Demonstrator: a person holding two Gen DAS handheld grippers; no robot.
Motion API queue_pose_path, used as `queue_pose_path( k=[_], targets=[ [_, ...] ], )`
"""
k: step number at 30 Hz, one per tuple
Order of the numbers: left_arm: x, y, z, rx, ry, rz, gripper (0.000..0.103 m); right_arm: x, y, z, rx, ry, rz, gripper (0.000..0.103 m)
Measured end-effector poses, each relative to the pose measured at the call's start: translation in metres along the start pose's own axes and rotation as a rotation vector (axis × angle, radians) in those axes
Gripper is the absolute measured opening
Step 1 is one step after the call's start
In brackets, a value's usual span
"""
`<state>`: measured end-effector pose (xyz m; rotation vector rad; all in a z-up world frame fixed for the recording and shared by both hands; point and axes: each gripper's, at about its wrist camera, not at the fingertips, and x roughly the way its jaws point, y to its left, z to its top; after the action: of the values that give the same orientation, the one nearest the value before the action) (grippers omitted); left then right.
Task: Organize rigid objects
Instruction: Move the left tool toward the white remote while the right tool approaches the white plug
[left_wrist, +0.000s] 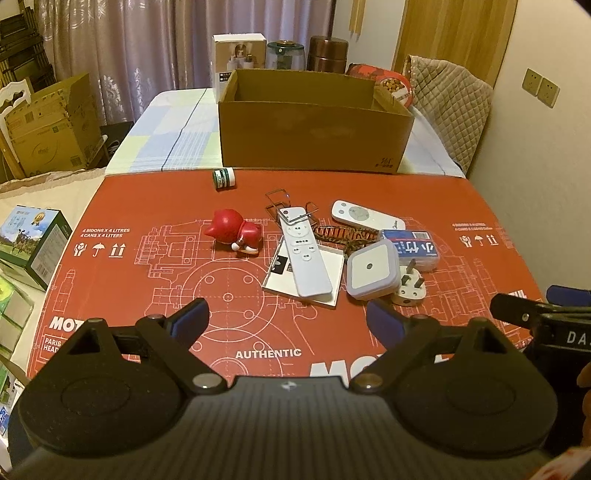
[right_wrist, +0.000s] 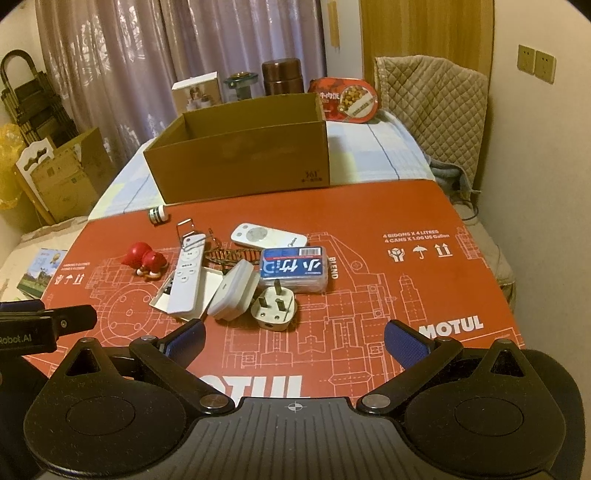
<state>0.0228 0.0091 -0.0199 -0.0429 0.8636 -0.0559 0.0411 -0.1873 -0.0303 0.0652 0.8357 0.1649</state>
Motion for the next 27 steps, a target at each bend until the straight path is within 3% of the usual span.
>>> queue_pose_path(
  k=[7, 16, 19, 27],
  targets=[
    [0.019, 0.006, 0.007, -0.014, 0.014, -0.002, 0.09, 0.01, 0.003, -0.003, -0.038, -0.039, 0.025, 0.101],
    [0.05, 0.013, 0.021, -0.01, 0.016, 0.004, 0.09, 0.054, 0.003, -0.008, -0.065, -0.015, 0.032, 0.1],
    [0.063, 0.012, 0.026, -0.001, 0.019, 0.01, 0.09, 0.071, 0.002, -0.008, -0.075, 0.007, 0.033, 0.088],
    [0.1, 0.01, 0.032, 0.023, 0.053, 0.002, 0.09, 0.122, -0.003, -0.011, -0.084, 0.078, 0.035, 0.075]
  ],
)
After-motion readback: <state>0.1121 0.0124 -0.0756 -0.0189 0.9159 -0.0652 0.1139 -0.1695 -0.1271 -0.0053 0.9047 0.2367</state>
